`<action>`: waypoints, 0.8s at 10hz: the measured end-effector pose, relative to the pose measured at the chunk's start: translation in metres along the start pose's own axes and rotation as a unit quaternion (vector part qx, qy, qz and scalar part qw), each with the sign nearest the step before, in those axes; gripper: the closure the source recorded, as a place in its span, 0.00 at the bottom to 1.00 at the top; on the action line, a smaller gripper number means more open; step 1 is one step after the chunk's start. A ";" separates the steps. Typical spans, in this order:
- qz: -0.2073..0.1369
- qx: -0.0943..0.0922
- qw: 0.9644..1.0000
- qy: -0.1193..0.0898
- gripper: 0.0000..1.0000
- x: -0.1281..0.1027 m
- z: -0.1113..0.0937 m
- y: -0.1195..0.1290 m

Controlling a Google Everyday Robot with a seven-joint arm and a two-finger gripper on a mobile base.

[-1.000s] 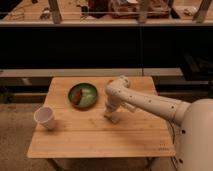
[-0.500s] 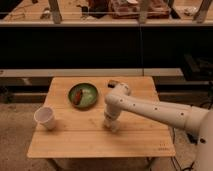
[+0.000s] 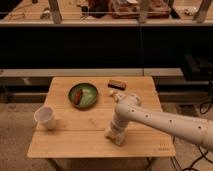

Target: Wipe the white sponge on the table

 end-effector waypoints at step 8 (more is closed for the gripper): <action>0.054 -0.054 0.997 0.019 0.93 -0.035 -0.024 0.069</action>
